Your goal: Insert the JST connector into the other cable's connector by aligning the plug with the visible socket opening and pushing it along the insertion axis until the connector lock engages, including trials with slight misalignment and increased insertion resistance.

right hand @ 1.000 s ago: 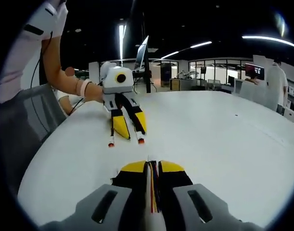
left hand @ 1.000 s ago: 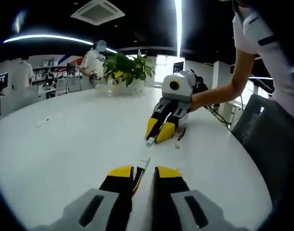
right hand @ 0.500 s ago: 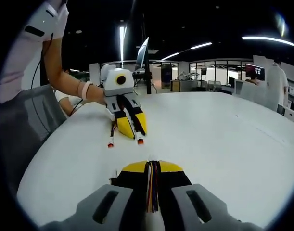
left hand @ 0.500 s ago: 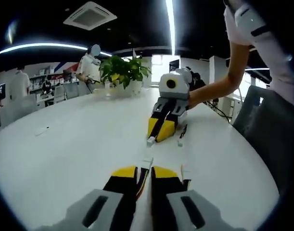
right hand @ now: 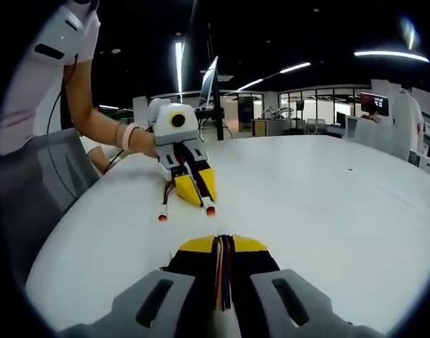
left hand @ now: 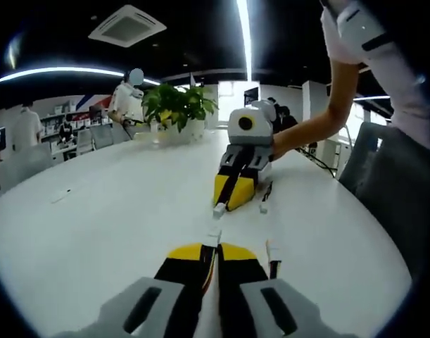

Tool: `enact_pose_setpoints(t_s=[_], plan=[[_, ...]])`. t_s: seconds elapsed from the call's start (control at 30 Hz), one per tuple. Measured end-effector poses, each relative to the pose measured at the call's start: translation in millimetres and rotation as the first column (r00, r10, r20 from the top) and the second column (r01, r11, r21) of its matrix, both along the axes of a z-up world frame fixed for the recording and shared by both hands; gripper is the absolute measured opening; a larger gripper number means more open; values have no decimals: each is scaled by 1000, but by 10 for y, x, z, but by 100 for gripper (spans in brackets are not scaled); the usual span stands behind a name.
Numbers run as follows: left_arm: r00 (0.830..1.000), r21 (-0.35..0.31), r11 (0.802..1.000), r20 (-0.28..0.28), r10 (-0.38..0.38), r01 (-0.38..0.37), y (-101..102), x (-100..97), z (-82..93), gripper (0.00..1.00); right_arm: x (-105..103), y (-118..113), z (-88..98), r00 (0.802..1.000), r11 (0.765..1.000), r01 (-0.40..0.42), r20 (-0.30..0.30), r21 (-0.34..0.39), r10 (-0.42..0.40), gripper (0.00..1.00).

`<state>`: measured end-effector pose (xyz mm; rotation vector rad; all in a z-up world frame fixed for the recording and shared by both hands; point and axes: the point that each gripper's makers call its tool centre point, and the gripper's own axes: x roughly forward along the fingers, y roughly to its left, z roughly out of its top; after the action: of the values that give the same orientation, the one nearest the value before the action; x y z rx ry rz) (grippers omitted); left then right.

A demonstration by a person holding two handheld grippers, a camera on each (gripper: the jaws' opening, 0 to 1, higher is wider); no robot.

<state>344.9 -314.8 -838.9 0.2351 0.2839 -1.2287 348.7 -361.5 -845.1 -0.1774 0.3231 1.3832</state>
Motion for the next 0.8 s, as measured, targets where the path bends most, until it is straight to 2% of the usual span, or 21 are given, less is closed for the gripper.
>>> enact_pose_setpoints(t_s=[0.2,0.47,0.8], plan=[[1000,22,1000,11,-12,12,-1,6,-2,1,-36,57,56,1000,999,-27,8,21,27,4],[1000,4,1000,10,-15,15,-16,43,67,1,-100,128,106,998,998,-63,27,17,63,4],[997,33,997,8,-71,70,-69,-8,36,1,-166,184,90,993,994,-109,36,-5,109,4]])
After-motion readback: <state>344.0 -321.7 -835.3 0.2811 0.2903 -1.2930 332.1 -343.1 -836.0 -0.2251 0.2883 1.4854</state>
